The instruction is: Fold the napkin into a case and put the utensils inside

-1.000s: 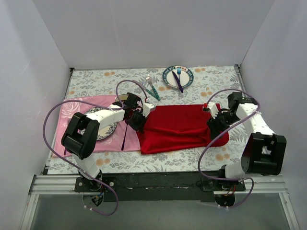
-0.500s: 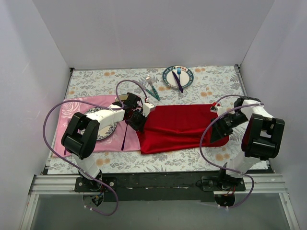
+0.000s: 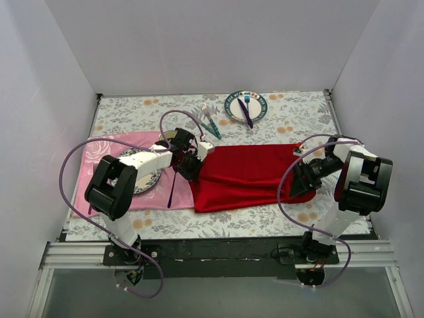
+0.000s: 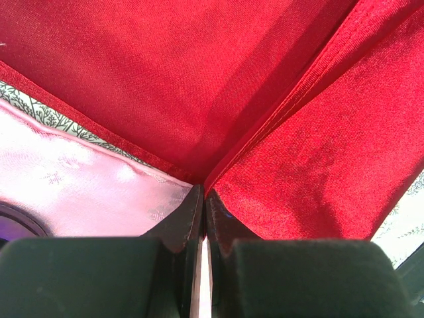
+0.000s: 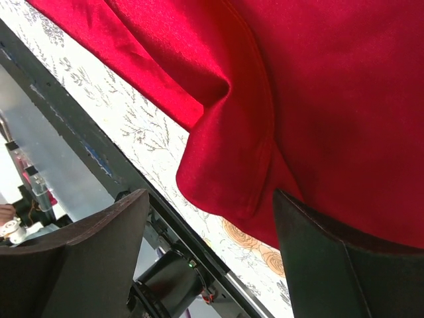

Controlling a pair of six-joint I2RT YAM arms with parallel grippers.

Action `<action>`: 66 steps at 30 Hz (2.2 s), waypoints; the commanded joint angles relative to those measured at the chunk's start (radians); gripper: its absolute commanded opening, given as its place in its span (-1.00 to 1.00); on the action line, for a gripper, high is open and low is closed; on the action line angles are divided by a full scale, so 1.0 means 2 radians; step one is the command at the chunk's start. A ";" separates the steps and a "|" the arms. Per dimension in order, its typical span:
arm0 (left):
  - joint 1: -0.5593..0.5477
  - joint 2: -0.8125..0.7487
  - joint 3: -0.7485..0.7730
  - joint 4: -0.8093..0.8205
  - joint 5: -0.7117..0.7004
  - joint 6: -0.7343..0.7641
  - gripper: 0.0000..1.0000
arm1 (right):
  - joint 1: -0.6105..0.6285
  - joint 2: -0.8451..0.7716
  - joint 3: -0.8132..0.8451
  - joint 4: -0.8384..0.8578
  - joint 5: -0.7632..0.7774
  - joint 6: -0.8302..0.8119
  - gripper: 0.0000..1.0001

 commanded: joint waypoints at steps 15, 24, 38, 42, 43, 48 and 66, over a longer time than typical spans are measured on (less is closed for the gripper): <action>-0.001 -0.028 0.016 0.004 0.010 -0.004 -1.00 | -0.015 0.006 0.053 -0.068 -0.060 -0.018 -0.60; 0.001 -0.051 0.017 -0.001 0.005 -0.007 -1.00 | -0.035 -0.036 0.097 -0.075 0.004 -0.033 -0.97; 0.001 -0.092 0.004 -0.014 0.043 0.022 -1.00 | -0.034 -0.080 0.123 -0.076 0.104 -0.118 -0.97; 0.001 -0.097 0.009 -0.018 0.037 0.018 -1.00 | -0.034 -0.084 0.144 -0.076 0.104 -0.123 -0.97; 0.001 -0.105 0.011 -0.018 0.030 0.017 -1.00 | -0.035 -0.088 0.153 -0.074 0.108 -0.131 -0.97; 0.002 -0.151 0.034 -0.010 0.001 0.016 -1.00 | -0.034 -0.107 0.254 -0.050 0.136 -0.146 -0.97; -0.032 -0.245 0.057 -0.109 0.052 0.129 -1.00 | -0.035 -0.330 0.122 0.007 0.171 -0.384 -0.97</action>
